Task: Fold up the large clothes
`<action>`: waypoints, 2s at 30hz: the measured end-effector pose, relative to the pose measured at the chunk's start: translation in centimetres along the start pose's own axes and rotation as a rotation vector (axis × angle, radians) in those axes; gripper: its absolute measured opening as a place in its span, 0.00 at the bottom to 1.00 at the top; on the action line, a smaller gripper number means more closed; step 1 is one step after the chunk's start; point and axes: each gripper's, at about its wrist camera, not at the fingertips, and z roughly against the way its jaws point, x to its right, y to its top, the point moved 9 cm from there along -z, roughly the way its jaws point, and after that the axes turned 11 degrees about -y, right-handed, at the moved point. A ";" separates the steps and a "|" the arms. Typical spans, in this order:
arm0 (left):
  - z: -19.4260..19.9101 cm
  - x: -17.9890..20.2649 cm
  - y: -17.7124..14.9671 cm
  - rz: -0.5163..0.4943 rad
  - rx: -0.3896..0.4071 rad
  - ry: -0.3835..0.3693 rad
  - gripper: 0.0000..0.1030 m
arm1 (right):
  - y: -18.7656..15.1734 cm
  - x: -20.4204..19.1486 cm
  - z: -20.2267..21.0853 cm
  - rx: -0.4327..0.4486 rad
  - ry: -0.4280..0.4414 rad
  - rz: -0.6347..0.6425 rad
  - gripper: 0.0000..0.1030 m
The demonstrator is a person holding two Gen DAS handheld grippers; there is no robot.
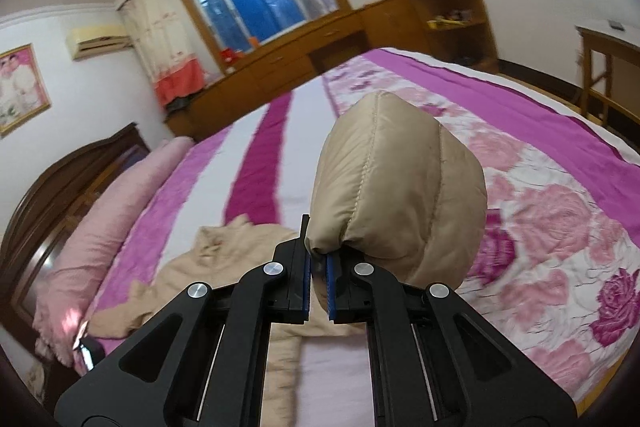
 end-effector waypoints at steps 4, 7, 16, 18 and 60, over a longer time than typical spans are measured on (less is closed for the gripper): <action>1.2 -1.6 0.6 0.014 0.023 0.003 0.95 | -0.4 -4.0 0.1 -0.012 0.053 0.005 0.06; 2.5 -3.0 1.4 0.008 0.045 0.014 0.95 | -0.9 -7.3 0.0 -0.018 0.085 0.018 0.06; 4.5 -7.5 2.3 0.041 0.083 0.025 0.95 | -4.0 -17.5 -2.3 -0.091 0.130 0.107 0.06; 4.8 -8.5 2.0 0.067 0.085 0.020 0.95 | -5.1 -19.7 -2.7 -0.109 0.145 0.119 0.06; 3.7 -8.5 4.5 0.055 0.107 -0.056 0.95 | -19.1 -21.9 -9.3 -0.364 0.009 0.199 0.73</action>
